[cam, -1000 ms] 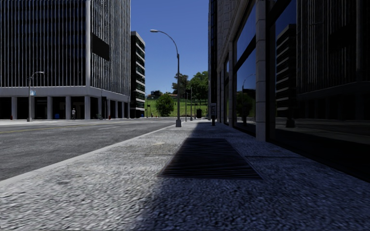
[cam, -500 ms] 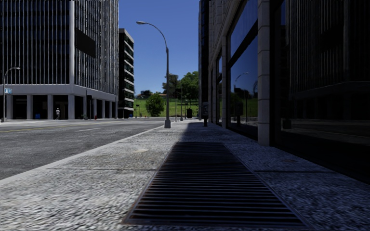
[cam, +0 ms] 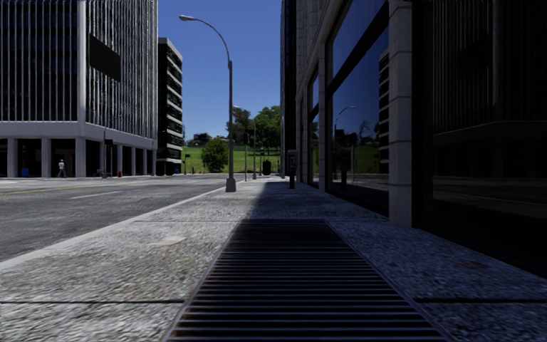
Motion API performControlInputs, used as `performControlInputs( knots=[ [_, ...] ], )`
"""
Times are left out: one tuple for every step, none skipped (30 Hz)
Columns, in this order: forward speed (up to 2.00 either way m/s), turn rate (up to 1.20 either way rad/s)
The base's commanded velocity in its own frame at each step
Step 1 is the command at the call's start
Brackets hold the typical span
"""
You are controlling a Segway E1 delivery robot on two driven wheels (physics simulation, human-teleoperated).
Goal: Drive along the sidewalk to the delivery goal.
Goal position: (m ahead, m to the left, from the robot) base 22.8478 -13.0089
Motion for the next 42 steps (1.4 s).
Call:
performControlInputs(
  knots=[
    [2.0, 0.0],
    [2.0, 0.0],
    [2.0, 0.0],
    [2.0, 0.0],
    [2.0, 0.0],
    [2.0, 0.0],
    [2.0, 0.0],
    [2.0, 0.0],
    [2.0, 0.0],
    [2.0, 0.0],
    [2.0, 0.0],
    [2.0, 0.0],
    [2.0, 0.0],
    [2.0, 0.0],
    [2.0, 0.0],
    [2.0, 0.0],
    [2.0, 0.0],
    [2.0, 0.0],
    [2.0, 0.0],
    [2.0, 0.0],
    [2.0, 0.0],
    [2.0, 0.0],
    [2.0, 0.0],
    [2.0, 0.0],
    [2.0, 0.0],
    [2.0, 0.0],
    [2.0, 0.0],
    [2.0, 0.0],
    [2.0, 0.0],
    [2.0, 0.0],
    [2.0, 0.0],
    [2.0, 0.0],
    [2.0, 0.0],
    [2.0, 0.0],
    [2.0, 0.0],
    [2.0, 0.0],
    [2.0, 0.0],
    [2.0, 0.0],
    [2.0, 0.0],
    [2.0, 0.0],
    [2.0, 0.0],
    [2.0, 0.0]
  ],
)
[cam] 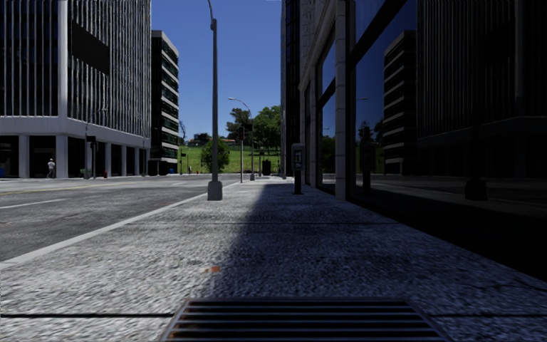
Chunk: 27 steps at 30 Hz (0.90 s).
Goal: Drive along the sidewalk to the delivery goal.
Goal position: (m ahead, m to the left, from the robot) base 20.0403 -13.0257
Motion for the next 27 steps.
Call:
performControlInputs(
  knots=[
    [2.0, 0.0],
    [2.0, 0.0],
    [2.0, 0.0],
    [2.0, 0.0],
    [2.0, 0.0],
    [2.0, 0.0],
    [2.0, 0.0],
    [2.0, 0.0],
    [2.0, 0.0],
    [2.0, 0.0],
    [2.0, 0.0],
    [2.0, 0.0],
    [2.0, 0.0],
    [2.0, 0.0],
    [2.0, 0.0],
    [2.0, 0.0],
    [2.0, 0.0],
    [2.0, 0.0],
    [2.0, 0.0],
    [2.0, 0.0],
    [2.0, 0.0],
    [2.0, 0.0],
    [2.0, 0.0],
    [2.0, 0.0],
    [2.0, 0.0],
    [2.0, 0.0],
    [2.0, 0.0]
  ],
)
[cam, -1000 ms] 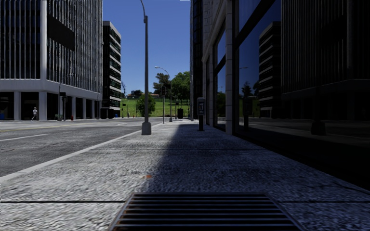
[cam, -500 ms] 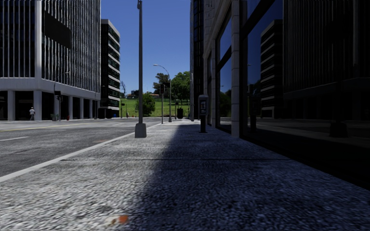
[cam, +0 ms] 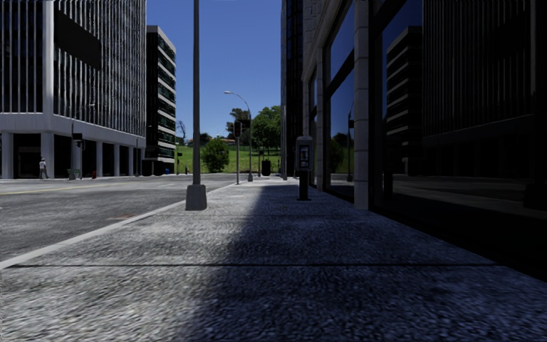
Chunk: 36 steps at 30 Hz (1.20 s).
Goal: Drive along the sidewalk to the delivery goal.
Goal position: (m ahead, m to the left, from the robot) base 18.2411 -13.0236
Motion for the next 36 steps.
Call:
performControlInputs(
  knots=[
    [2.0, 0.0],
    [2.0, 0.0],
    [2.0, 0.0],
    [2.0, 0.0],
    [2.0, 0.0],
    [2.0, 0.0],
    [2.0, 0.0],
    [2.0, 0.0],
    [2.0, 0.0],
    [2.0, 0.0],
    [2.0, 0.0],
    [2.0, 0.0],
    [2.0, 0.0],
    [2.0, 0.0],
    [2.0, 0.0],
    [2.0, 0.0],
    [2.0, 0.0],
    [2.0, 0.0],
    [2.0, 0.0],
    [2.0, 0.0],
    [2.0, 0.0],
    [2.0, 0.0],
    [2.0, 0.0],
    [2.0, 0.0],
    [2.0, 0.0],
    [2.0, 0.0],
    [2.0, 0.0],
    [2.0, 0.0],
    [2.0, 0.0],
    [2.0, 0.0],
    [2.0, 0.0],
    [2.0, 0.0],
    [2.0, 0.0],
    [2.0, 0.0],
    [2.0, 0.0],
    [2.0, 0.0]
  ],
)
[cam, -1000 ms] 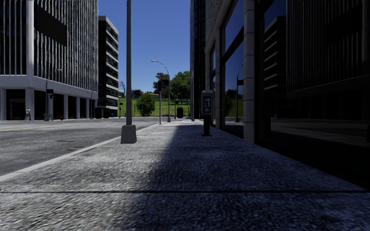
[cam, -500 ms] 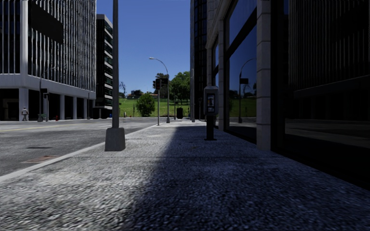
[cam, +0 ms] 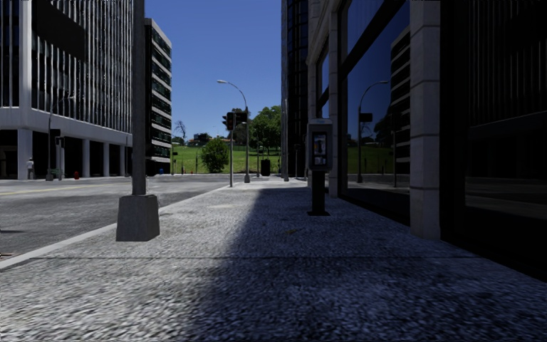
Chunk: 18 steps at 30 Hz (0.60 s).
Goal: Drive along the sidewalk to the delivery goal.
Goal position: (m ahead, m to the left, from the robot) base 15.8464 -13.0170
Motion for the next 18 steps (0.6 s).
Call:
performControlInputs(
  knots=[
    [2.0, 0.0],
    [2.0, 0.0],
    [2.0, 0.0],
    [2.0, 0.0],
    [2.0, 0.0],
    [2.0, 0.0],
    [2.0, 0.0],
    [2.0, 0.0],
    [2.0, 0.0],
    [2.0, 0.0],
    [2.0, 0.0],
    [2.0, 0.0],
    [2.0, 0.0],
    [2.0, 0.0],
    [2.0, 0.0],
    [2.0, 0.0],
    [2.0, 0.0],
    [2.0, 0.0]
  ],
)
